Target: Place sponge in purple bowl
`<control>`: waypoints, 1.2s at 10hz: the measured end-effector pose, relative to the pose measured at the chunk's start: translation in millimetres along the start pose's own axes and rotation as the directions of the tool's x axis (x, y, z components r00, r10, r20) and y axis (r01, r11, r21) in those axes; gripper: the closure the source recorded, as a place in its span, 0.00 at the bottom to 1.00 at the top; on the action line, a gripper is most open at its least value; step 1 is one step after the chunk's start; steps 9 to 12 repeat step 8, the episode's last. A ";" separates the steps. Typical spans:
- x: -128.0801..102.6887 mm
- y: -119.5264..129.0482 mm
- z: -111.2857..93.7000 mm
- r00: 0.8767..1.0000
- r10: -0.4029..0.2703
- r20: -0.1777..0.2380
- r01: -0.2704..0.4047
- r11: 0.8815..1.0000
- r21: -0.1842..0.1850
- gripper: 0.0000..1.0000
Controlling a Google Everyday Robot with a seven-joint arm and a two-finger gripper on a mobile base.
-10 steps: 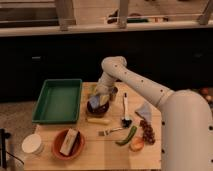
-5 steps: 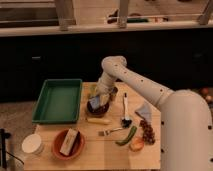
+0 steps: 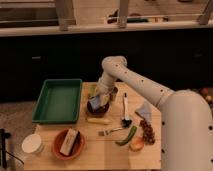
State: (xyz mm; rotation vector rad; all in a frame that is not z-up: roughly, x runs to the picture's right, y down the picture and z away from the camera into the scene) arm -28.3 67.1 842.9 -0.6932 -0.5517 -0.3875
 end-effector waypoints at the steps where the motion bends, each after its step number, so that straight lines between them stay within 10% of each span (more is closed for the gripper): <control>1: -0.8 -0.3 0.1 1.000 -0.001 0.001 0.001 1.000 0.000 0.25; 12: -0.9 0.1 -1.1 1.000 -0.011 0.011 0.011 1.000 -0.007 0.20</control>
